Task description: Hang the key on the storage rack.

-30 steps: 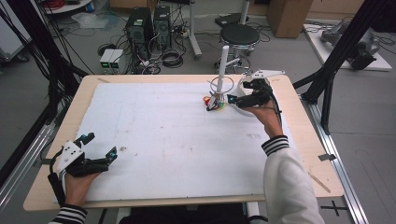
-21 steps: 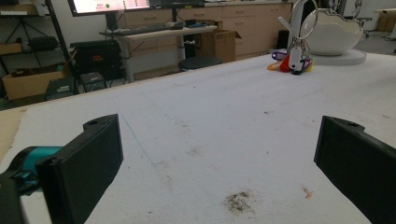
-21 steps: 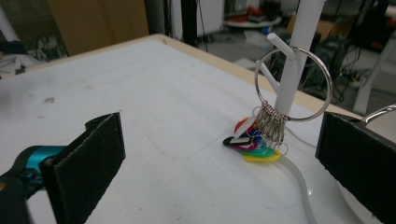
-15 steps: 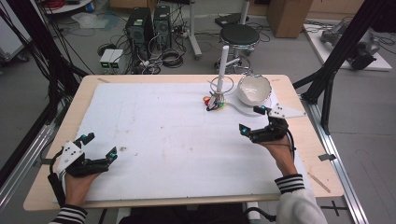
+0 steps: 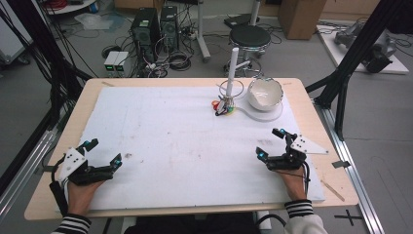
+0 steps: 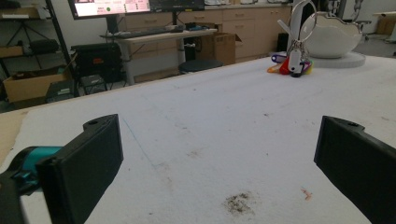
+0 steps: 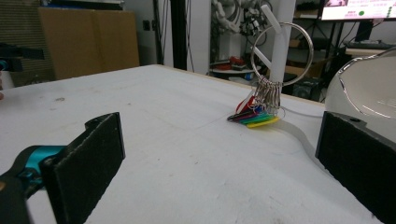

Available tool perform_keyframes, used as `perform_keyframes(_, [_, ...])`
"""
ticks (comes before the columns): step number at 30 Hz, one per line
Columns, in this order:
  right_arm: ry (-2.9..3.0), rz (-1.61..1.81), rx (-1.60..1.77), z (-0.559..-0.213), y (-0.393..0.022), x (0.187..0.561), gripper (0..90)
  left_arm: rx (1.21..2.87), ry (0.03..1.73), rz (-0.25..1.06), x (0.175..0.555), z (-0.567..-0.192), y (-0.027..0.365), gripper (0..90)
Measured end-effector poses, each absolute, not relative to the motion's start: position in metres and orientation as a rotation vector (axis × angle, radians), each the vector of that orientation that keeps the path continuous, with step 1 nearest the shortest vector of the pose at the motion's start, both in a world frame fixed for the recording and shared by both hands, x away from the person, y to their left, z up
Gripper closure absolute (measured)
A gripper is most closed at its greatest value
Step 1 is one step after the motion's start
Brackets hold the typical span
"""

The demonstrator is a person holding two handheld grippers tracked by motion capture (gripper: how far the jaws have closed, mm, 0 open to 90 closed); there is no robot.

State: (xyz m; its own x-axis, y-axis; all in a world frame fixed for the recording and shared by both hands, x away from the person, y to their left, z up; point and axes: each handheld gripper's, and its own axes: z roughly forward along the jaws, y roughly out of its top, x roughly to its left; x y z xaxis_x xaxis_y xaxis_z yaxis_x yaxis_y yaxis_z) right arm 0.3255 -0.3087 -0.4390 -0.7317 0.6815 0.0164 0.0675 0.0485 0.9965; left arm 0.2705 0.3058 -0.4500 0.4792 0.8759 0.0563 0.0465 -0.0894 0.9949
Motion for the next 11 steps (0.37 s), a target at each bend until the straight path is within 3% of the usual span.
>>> perform_keyframes(11, [1.868, 1.676, 0.733, -0.4499, -0.3069, 0.3209, 0.9, 1.504, 0.837, 0.849, 0.2701, -0.4501, 0.3060, 1.7])
